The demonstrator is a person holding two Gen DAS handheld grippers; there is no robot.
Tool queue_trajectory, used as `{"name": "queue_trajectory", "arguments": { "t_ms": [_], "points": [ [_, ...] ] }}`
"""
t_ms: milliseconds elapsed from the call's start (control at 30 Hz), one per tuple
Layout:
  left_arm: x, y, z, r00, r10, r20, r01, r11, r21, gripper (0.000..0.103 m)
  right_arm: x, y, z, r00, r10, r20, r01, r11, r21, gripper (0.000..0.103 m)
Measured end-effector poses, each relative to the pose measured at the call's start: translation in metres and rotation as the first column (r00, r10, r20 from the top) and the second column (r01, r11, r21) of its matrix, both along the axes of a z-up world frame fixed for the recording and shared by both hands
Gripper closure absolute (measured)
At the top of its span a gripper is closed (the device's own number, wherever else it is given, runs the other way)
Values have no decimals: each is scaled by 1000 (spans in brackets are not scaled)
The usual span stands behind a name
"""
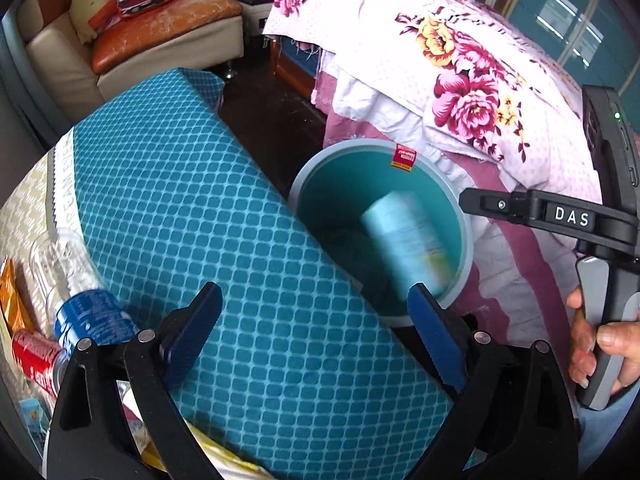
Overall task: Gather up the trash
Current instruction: 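Carry the cup and carton to the teal wastebasket and open both tools, then grasp the pink paper cup with the left tool while the right tool grasps the water bottle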
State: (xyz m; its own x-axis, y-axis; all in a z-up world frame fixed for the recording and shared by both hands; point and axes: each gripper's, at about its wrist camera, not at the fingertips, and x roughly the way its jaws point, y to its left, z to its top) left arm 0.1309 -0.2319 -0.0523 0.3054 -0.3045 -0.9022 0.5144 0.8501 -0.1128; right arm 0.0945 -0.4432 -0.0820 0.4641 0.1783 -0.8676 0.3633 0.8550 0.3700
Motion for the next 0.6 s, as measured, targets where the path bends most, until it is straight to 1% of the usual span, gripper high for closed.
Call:
{"name": "queue_trajectory", "arguments": {
  "t_ms": [33, 133, 167, 333, 433, 467, 600],
  "points": [
    [-2, 4, 0, 1000, 2, -4, -2, 1000, -7, 9, -1, 3, 2, 1000, 3, 0, -3, 1000, -3, 29],
    [-7, 17, 3, 1000, 13, -8, -14, 1000, -27, 9, -2, 14, 10, 1000, 19, 1, -19, 1000, -16, 28],
    [-10, 21, 4, 1000, 17, -5, -17, 999, -27, 9, -3, 17, 12, 1000, 24, -1, -24, 1000, -17, 25],
    [-21, 50, 9, 999, 44, -7, -44, 998, -39, 9, -8, 37, 22, 999, 49, -14, -49, 999, -14, 25],
    [-31, 71, 13, 998, 58, -6, -58, 997, -41, 9, -12, 54, 28, 997, 78, -19, -78, 997, -25, 24],
    [-36, 80, 15, 998, 61, -3, -62, 997, -41, 9, -14, 62, 30, 996, 91, -20, -91, 995, -31, 22],
    [-52, 114, 22, 997, 82, -5, -83, 995, -60, 9, -19, 87, 38, 991, 129, -22, -130, 991, -40, 21]
  ]
}}
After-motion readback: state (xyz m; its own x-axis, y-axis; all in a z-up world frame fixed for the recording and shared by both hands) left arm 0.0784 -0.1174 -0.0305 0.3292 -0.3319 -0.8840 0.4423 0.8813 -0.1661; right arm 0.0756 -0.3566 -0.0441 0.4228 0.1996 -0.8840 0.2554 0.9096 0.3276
